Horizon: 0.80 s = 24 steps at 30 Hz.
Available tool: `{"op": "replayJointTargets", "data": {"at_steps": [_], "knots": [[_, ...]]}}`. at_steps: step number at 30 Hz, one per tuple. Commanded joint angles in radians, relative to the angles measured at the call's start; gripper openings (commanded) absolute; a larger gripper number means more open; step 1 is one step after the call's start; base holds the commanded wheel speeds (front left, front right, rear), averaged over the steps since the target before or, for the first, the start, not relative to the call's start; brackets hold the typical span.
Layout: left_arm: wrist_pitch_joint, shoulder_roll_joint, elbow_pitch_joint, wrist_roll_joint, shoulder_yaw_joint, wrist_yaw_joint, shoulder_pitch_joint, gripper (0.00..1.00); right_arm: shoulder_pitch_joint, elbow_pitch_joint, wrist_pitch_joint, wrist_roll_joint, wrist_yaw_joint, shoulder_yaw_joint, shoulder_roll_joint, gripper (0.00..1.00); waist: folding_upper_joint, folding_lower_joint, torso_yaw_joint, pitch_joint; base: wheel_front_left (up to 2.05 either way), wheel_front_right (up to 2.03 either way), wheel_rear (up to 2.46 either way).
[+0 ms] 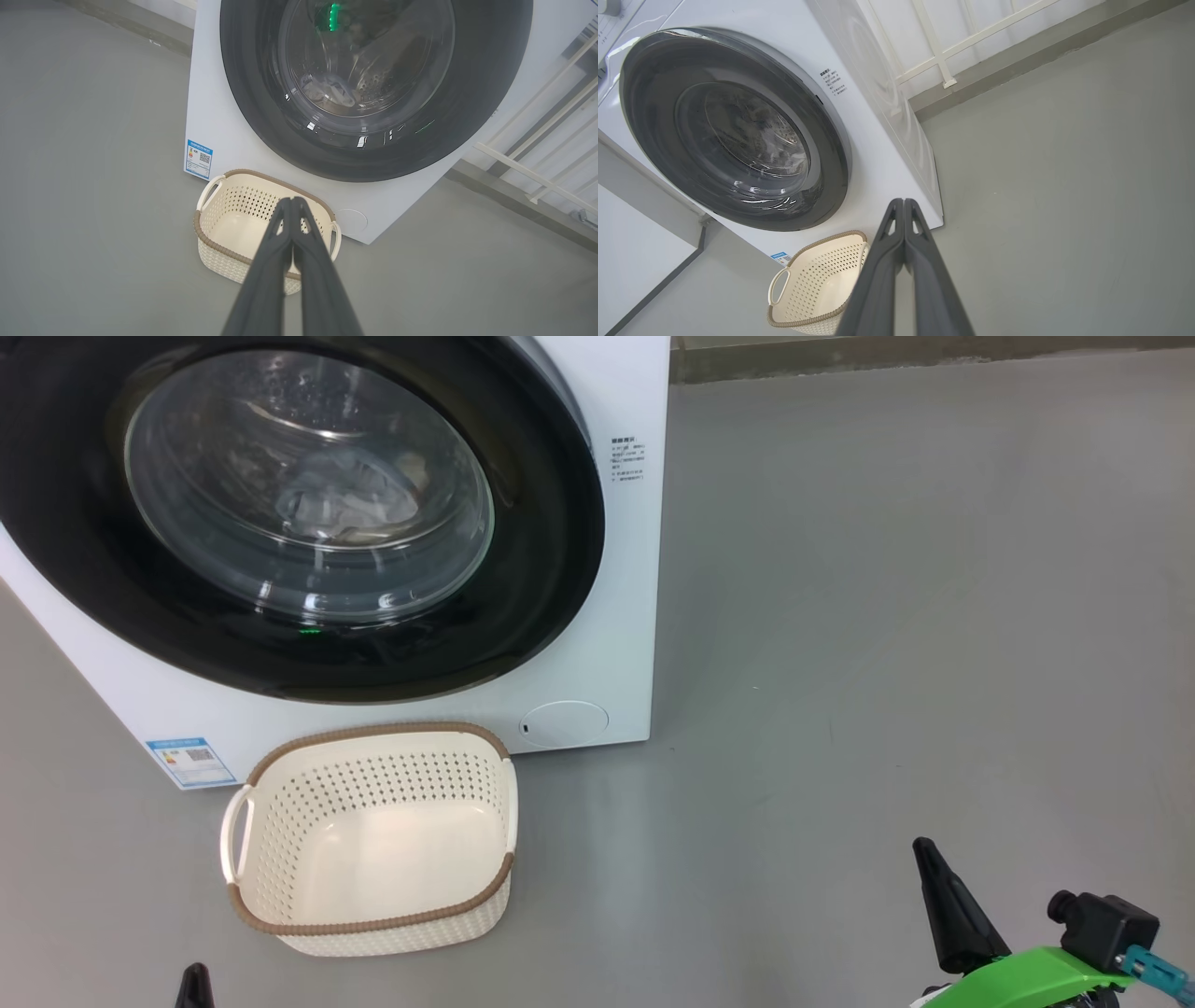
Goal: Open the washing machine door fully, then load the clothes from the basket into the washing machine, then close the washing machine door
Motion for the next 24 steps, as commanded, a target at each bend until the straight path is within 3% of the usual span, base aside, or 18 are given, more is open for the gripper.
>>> {"op": "replayJointTargets", "data": {"at_steps": [1, 24], "knots": [[0.005, 0.018, -0.015, -0.033, 0.008, -0.006, -0.042, 0.00, -0.037, -0.022, 0.006, 0.035, -0.002, -0.006, -0.004, 0.00, -0.0001, -0.0001, 0.000, 0.000, 0.00, 0.00, 0.00], [0.070, 0.024, 0.026, -0.283, -0.001, -0.011, -0.104, 0.00, -0.050, -0.019, 0.070, 0.267, -0.003, -0.036, 0.005, 0.00, -0.0001, -0.0001, -0.001, 0.000, 0.00, 0.00, 0.00]]}}
